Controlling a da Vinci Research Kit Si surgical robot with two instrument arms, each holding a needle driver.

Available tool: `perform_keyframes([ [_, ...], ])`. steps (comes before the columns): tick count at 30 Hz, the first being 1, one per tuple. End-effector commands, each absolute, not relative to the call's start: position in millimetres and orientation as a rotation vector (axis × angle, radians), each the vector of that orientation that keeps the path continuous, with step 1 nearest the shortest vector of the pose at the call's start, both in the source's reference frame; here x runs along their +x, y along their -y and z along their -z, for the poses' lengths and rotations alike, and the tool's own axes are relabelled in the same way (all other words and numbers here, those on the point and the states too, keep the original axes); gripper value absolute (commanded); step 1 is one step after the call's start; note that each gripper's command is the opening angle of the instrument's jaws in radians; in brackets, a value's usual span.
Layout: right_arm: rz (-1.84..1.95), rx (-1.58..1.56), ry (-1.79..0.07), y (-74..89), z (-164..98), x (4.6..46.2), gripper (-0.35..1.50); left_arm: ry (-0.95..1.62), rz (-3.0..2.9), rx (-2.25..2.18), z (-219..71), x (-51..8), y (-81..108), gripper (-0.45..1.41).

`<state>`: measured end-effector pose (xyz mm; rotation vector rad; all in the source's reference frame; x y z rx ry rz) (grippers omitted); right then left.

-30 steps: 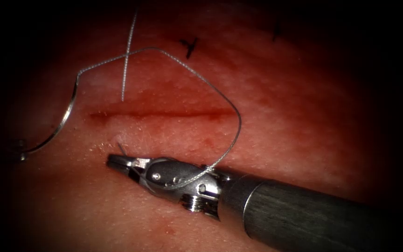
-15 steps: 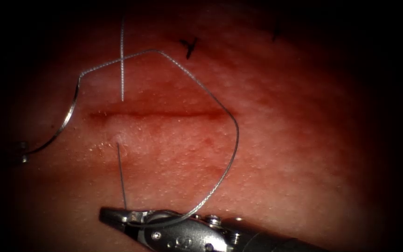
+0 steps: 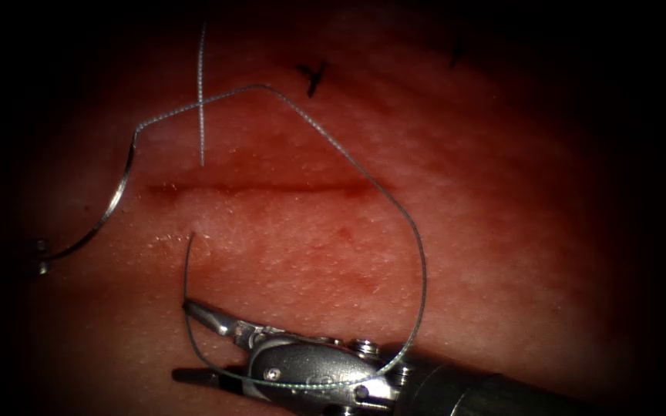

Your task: Wound Closure

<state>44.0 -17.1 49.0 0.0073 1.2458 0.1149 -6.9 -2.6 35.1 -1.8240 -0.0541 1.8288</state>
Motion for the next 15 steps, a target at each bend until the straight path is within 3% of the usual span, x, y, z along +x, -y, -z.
perform_keyframes([
  [1, -0.117, 0.003, -1.246, 15.6, -50.1, 44.5, 1.06, 0.053, -1.828, -1.827, -35.6, -7.5, 2.4, -0.45],
  [15, -0.136, -0.043, -1.219, 11.2, -56.6, 48.3, 1.06, 0.054, -1.829, -1.827, -35.5, -7.9, 2.6, -0.45],
])
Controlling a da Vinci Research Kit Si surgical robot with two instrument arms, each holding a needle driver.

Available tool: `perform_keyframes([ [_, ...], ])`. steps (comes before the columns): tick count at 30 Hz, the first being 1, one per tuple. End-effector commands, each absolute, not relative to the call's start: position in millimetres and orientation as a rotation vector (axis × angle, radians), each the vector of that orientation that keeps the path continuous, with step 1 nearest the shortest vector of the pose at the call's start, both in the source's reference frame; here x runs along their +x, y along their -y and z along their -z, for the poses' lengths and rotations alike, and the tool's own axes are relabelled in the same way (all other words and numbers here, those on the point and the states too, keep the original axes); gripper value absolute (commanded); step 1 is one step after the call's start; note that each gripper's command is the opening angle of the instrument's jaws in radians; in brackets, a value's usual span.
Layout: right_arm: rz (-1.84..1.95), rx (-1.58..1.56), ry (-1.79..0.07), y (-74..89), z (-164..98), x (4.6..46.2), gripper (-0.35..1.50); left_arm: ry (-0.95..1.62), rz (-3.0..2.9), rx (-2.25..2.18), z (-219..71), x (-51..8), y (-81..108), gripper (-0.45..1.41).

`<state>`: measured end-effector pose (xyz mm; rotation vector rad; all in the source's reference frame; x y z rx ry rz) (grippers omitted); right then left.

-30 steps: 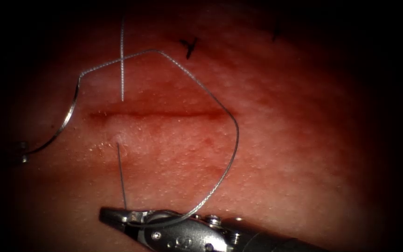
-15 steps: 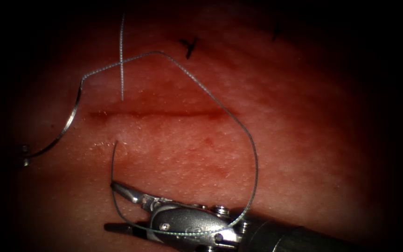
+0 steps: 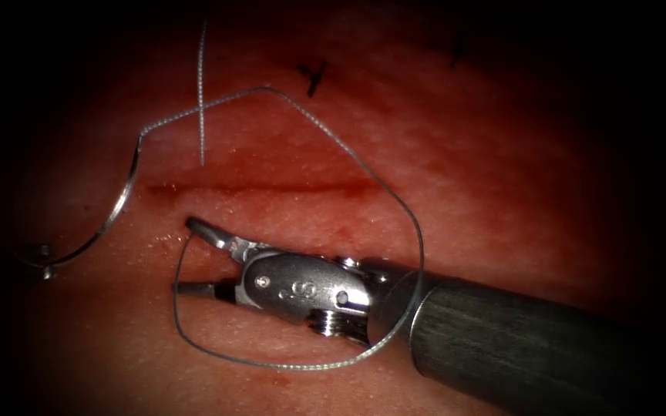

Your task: Wound Closure

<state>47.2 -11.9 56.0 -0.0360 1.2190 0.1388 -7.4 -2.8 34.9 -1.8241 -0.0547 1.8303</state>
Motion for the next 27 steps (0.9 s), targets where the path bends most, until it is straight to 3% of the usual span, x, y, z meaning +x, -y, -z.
perform_keyframes([
  [1, -0.137, -0.048, -1.215, 11.2, -57.1, 48.5, 1.03, 0.054, -1.829, -1.827, -35.5, -7.9, 2.6, -0.45],
  [3, -0.143, -0.062, -1.200, 11.3, -57.7, 48.5, 0.94, 0.055, -1.829, -1.828, -35.4, -7.8, 2.6, -0.45],
  [4, -0.154, -0.078, -1.179, 11.4, -57.9, 48.4, 0.78, 0.056, -1.829, -1.828, -35.4, -7.8, 2.6, -0.45],
  [5, -0.159, -0.086, -1.163, 11.6, -58.1, 48.2, 0.52, 0.056, -1.829, -1.828, -35.4, -7.8, 2.6, -0.45],
  [7, -0.150, -0.079, -1.151, 11.9, -58.2, 47.7, -0.35, 0.057, -1.829, -1.828, -35.4, -7.8, 2.6, -0.45],
  [13, -0.139, -0.065, -1.145, 12.6, -57.3, 47.1, -0.35, 0.121, -1.823, -1.894, -34.6, -7.5, 3.1, -0.45],
  [27, -0.101, -0.077, -1.147, 13.7, -55.1, 46.4, -0.35, 0.566, -1.825, -2.143, -28.9, -2.2, 6.3, -0.45],
])
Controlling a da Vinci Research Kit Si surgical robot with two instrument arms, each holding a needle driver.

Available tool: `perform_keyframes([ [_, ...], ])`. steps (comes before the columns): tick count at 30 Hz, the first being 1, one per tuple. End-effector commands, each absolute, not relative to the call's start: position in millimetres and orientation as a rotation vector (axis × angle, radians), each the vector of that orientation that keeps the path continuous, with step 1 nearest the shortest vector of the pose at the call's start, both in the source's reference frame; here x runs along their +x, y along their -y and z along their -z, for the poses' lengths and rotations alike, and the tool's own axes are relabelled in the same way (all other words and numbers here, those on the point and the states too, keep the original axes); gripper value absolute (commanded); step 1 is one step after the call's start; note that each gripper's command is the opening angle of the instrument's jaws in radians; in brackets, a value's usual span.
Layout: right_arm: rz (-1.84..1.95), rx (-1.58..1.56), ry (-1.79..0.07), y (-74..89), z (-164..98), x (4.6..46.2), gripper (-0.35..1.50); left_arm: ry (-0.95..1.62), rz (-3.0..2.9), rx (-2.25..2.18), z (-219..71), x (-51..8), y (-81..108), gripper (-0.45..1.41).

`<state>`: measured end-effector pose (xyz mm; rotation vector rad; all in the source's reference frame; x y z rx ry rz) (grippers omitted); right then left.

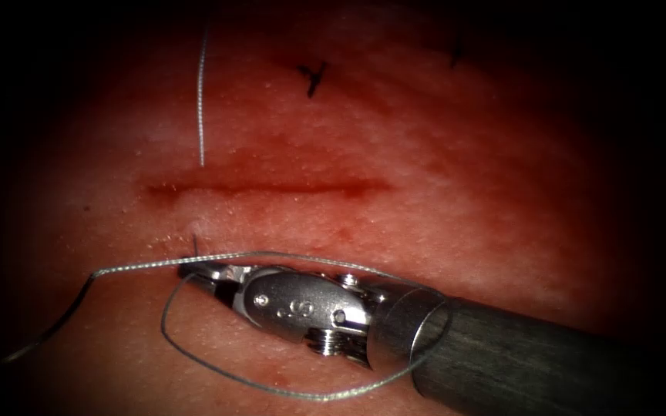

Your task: Wound Closure

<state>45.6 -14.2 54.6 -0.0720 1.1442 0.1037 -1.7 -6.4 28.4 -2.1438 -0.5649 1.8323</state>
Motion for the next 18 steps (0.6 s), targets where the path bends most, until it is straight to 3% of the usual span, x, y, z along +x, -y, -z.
perform_keyframes([
  [1, -0.101, -0.077, -1.147, 13.7, -55.1, 46.3, -0.35, 0.579, -1.822, -2.147, -28.7, -1.9, 6.0, -0.45],
  [10, -0.074, -0.081, -1.156, 15.5, -53.5, 45.5, -0.35, 0.556, -1.795, -2.090, -28.8, -0.1, 4.8, -0.45],
  [18, -0.054, -0.080, -1.166, 18.1, -50.7, 45.4, -0.35, 0.404, -1.832, -2.046, -29.6, -3.2, 4.0, -0.45],
])
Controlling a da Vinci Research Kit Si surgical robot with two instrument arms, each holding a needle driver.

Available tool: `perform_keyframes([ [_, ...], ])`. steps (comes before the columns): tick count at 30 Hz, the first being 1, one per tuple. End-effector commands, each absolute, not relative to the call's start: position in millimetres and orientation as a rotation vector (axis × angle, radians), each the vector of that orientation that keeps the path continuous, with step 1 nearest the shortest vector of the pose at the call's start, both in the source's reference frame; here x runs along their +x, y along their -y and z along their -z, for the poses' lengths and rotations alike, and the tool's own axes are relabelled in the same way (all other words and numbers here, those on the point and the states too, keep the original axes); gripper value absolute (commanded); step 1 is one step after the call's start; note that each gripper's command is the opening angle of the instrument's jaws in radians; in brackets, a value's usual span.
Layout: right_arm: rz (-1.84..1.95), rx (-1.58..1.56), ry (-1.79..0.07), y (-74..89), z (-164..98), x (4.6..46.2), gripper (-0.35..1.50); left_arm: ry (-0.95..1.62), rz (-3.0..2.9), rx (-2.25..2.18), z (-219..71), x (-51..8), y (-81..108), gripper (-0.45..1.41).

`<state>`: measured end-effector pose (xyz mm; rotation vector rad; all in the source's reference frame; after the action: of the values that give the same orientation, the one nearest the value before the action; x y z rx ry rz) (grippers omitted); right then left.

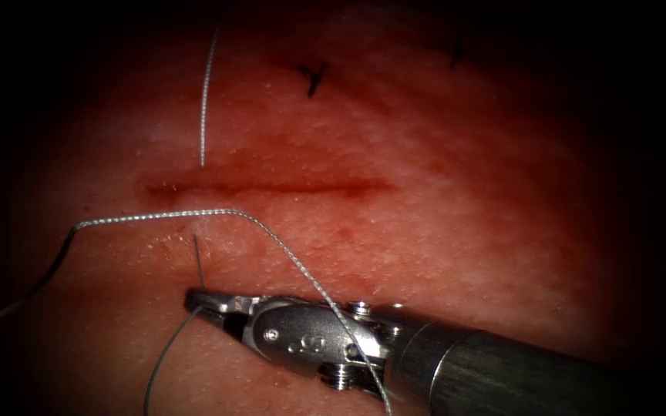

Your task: Wound Closure

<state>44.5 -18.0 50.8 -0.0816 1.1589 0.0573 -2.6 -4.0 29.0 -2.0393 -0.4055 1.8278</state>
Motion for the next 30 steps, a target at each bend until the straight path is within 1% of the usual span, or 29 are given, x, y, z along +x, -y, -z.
perform_keyframes([
  [1, -0.049, -0.076, -1.168, 18.5, -50.3, 45.4, -0.35, 0.400, -1.833, -2.044, -29.6, -3.5, 4.0, -0.45],
  [12, -0.019, -0.054, -1.198, 19.2, -48.6, 45.4, -0.35, 0.361, -1.846, -2.034, -29.8, -3.3, 3.8, -0.45],
  [13, -0.026, -0.047, -1.194, 18.8, -48.7, 45.4, -0.06, 0.361, -1.846, -2.034, -29.8, -3.3, 3.8, -0.45],
  [14, -0.036, -0.053, -1.200, 18.2, -48.9, 45.3, 0.31, 0.361, -1.846, -2.034, -29.8, -3.3, 3.8, -0.45],
  [17, -0.066, -0.064, -1.206, 16.5, -49.8, 44.9, 0.63, 0.360, -1.846, -2.033, -29.8, -3.3, 3.8, -0.45],
  [22, -0.086, -0.074, -1.185, 14.2, -51.8, 45.0, 0.89, 0.357, -1.848, -2.032, -29.7, -3.4, 4.0, -0.45],
  [27, -0.098, -0.088, -1.172, 12.6, -53.9, 46.1, 1.15, 0.356, -1.846, -2.035, -29.7, -3.8, 4.2, -0.45],
  [30, -0.106, -0.100, -1.161, 12.0, -55.1, 47.3, 1.18, 0.351, -1.843, -2.034, -29.7, -4.1, 4.2, -0.45],
])
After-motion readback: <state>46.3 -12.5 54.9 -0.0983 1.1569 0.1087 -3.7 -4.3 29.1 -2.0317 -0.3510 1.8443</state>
